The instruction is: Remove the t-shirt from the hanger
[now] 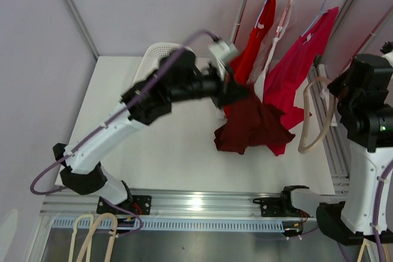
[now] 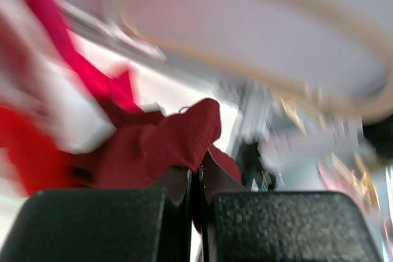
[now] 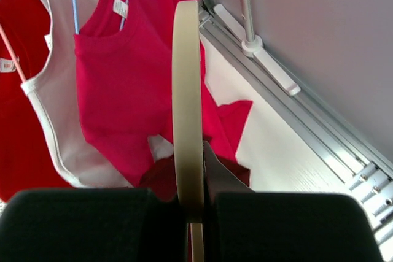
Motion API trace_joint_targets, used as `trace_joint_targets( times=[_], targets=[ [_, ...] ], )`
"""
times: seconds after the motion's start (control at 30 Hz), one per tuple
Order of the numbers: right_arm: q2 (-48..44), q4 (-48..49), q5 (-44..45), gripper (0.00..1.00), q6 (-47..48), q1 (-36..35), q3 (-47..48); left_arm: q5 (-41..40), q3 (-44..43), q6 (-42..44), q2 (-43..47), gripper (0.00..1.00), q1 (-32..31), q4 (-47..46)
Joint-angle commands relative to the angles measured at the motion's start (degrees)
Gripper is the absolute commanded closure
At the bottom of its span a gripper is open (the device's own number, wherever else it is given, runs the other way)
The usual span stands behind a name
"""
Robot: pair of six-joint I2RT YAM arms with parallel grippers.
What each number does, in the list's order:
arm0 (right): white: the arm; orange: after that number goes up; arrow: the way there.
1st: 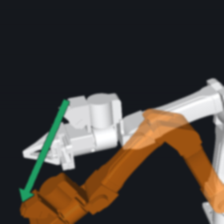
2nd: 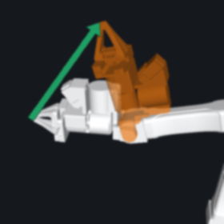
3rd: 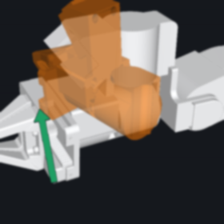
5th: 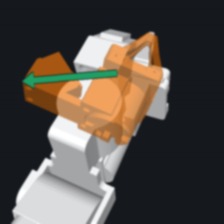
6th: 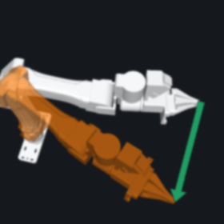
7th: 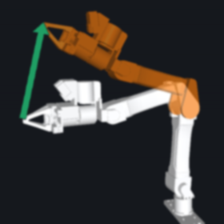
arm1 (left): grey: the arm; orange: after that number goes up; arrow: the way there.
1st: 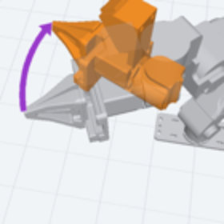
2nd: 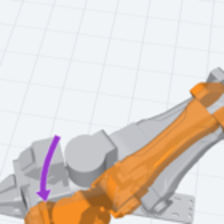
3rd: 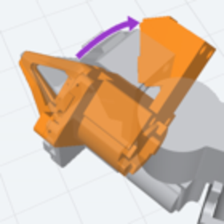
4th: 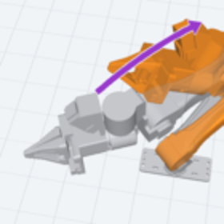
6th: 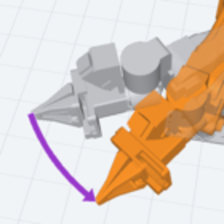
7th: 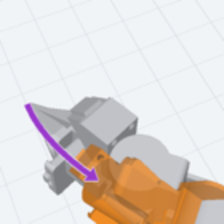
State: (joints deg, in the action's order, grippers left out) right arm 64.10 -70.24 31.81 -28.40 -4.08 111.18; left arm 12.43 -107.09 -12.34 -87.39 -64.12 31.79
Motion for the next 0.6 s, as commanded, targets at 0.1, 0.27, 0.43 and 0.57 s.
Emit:
trace_joint_targets(
  times=[0.1,0.27,0.43,0.57],
  targets=[
    [3.93,13.18,-1.05,1.00,3.70,1.87,0.97,6.30,-25.39,-6.91,-6.80,0.99,21.12,11.17],
    [6.56,19.86,-1.76,1.00,5.03,6.53,-0.34,3.91,-31.90,-10.67,-11.58,0.99,35.88,4.10],
    [6.22,32.31,-2.36,1.00,2.57,11.10,-8.14,4.98,-27.90,-14.11,-11.03,0.99,48.80,-16.19],
    [7.00,38.76,-2.46,1.00,3.35,11.81,-10.81,4.63,-32.73,-11.68,-13.93,0.99,52.60,-24.13]
  ],
)
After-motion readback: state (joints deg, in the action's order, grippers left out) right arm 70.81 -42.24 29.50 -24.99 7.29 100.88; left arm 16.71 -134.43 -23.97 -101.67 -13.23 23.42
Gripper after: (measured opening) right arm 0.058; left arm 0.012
